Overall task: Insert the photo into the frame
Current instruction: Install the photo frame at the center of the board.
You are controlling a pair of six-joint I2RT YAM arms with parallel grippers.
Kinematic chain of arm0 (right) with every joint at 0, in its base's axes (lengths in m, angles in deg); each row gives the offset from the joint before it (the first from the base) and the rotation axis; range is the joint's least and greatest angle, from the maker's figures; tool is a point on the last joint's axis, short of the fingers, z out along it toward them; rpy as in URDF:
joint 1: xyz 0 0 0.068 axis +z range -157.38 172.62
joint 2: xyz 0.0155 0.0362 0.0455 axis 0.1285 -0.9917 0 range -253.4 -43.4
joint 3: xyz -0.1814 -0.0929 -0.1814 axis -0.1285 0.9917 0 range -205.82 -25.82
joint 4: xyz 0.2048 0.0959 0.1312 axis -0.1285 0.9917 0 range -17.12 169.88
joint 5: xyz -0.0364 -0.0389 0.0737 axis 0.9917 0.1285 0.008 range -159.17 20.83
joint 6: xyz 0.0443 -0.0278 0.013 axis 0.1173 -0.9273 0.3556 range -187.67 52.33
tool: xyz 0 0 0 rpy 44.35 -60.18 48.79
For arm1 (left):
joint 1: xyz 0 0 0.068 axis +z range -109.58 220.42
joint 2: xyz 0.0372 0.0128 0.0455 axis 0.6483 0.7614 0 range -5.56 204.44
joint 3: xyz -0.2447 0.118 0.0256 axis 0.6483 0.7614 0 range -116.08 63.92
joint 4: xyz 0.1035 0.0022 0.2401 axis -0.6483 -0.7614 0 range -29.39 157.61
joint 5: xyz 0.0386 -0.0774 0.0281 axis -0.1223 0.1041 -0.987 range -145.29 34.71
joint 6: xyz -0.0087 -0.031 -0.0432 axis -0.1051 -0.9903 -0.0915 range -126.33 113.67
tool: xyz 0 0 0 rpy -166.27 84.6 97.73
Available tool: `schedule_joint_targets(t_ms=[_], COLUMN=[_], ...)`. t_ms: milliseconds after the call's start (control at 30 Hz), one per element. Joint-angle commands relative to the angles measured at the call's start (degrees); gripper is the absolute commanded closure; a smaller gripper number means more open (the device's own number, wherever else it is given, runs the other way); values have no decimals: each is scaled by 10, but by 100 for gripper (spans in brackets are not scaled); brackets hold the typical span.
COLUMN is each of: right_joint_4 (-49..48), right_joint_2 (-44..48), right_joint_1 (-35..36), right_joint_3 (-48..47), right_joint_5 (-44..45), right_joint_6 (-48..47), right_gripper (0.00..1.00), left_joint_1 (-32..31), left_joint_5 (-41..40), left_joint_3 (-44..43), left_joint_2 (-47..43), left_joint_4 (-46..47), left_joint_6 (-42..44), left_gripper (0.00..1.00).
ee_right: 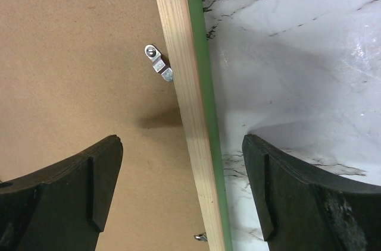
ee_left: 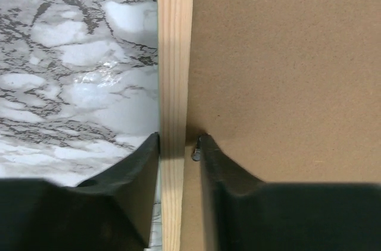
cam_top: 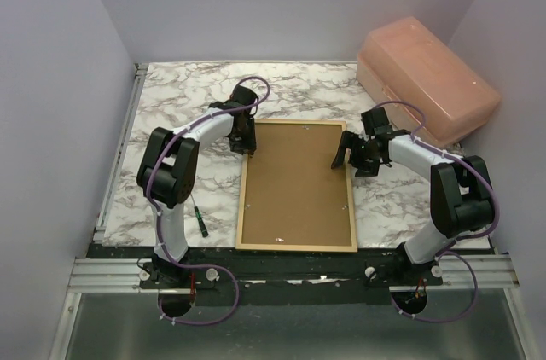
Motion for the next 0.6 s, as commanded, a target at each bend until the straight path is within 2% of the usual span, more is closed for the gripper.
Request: schedule_joint_targets(t_ms=[0,100,400,433,500,567], right_joint_4=[12,12,18,19,19,19], right_joint_2=[-17,-17,-9,-7,-5,-5], right_joint_1=[-4,-3,-4,-4,-4,-4], right_joint_3=[-4,-3,-3,-3,-3,-4], right_joint_5=[-10,-12,-12,-14,-17,-20], right_joint_6=[-1,-1,-3,-4,-4,-5], right_gripper=[10,10,11,10,11,10], left_joint_1=[0,0,-1,-1,0,0], left_joint_5=[-11,-10,-7,-11,-23,-37], left_joint_3=[18,19,32,34,38,39], left_joint_2=[8,8,-17,-28,-50,-71], left_joint_4=[4,4,7,5,1,-5], left_joint_6=[18,24,20,16,9,1], left_gripper=[81,100,100,96,76,62])
